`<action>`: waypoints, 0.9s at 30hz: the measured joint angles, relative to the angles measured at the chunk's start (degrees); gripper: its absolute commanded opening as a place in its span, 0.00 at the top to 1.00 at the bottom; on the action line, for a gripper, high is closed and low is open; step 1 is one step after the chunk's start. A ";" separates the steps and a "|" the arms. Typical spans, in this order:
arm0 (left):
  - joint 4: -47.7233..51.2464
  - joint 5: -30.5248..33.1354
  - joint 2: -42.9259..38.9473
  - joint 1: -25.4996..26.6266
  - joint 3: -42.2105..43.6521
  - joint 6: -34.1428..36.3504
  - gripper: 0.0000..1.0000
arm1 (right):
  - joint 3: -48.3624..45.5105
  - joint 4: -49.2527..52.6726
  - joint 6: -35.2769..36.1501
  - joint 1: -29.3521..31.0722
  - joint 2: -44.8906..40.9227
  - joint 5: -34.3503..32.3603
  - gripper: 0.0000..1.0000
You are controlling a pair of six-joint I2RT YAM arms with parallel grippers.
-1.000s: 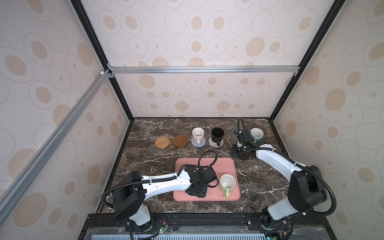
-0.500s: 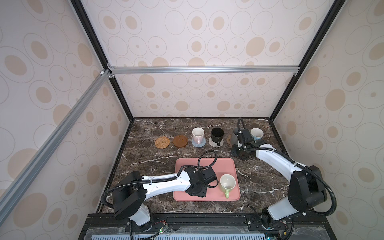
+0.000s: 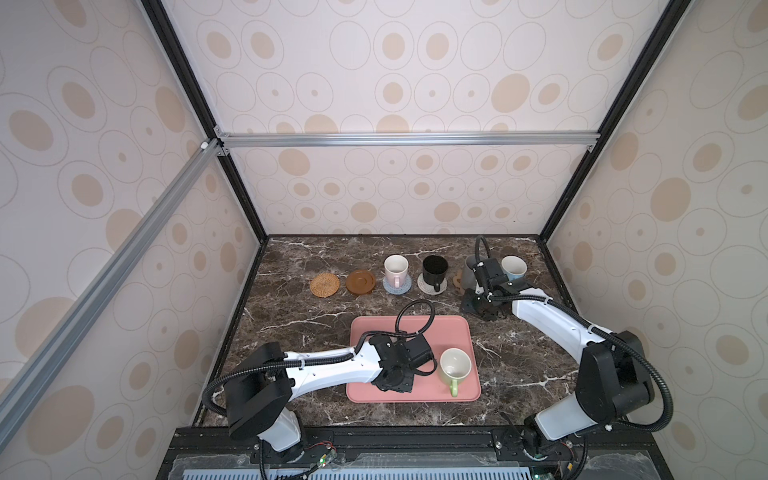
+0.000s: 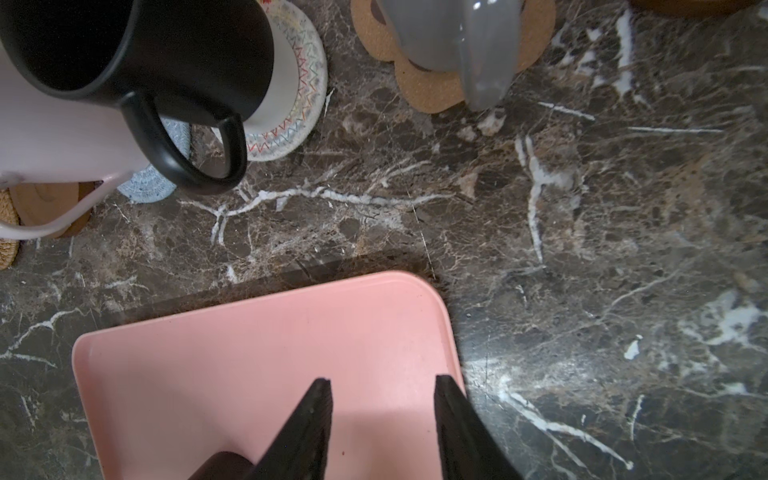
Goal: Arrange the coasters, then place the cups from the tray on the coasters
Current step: 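Lift the dark brown mug off the pink tray with the left gripper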
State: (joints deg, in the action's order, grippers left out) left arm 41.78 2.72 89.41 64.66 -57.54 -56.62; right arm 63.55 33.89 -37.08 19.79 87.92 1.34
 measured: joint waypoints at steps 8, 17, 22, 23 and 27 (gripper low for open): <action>-0.11 0.48 0.00 0.02 0.11 -0.07 0.84 | -0.04 0.00 0.00 0.00 -0.79 -0.02 0.56; 0.37 1.70 -0.09 0.02 0.11 -0.13 0.85 | -0.57 0.00 -0.07 0.00 -0.94 -0.02 0.56; 0.83 2.29 -0.39 0.02 0.11 -0.17 0.85 | -0.57 0.00 -0.15 0.00 -0.94 -0.02 0.56; 0.94 2.38 -0.44 0.02 0.11 -0.17 0.85 | -0.57 0.00 -0.15 0.00 -0.94 -0.02 0.56; 1.38 2.62 -0.72 0.02 0.11 -0.31 0.86 | -0.57 0.00 -0.17 0.00 -0.94 -0.02 0.56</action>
State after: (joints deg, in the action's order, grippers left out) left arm 43.16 5.34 88.68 64.69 -57.43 -56.93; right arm 62.98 33.89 -37.26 19.79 86.98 1.32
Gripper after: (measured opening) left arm 0.184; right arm 0.440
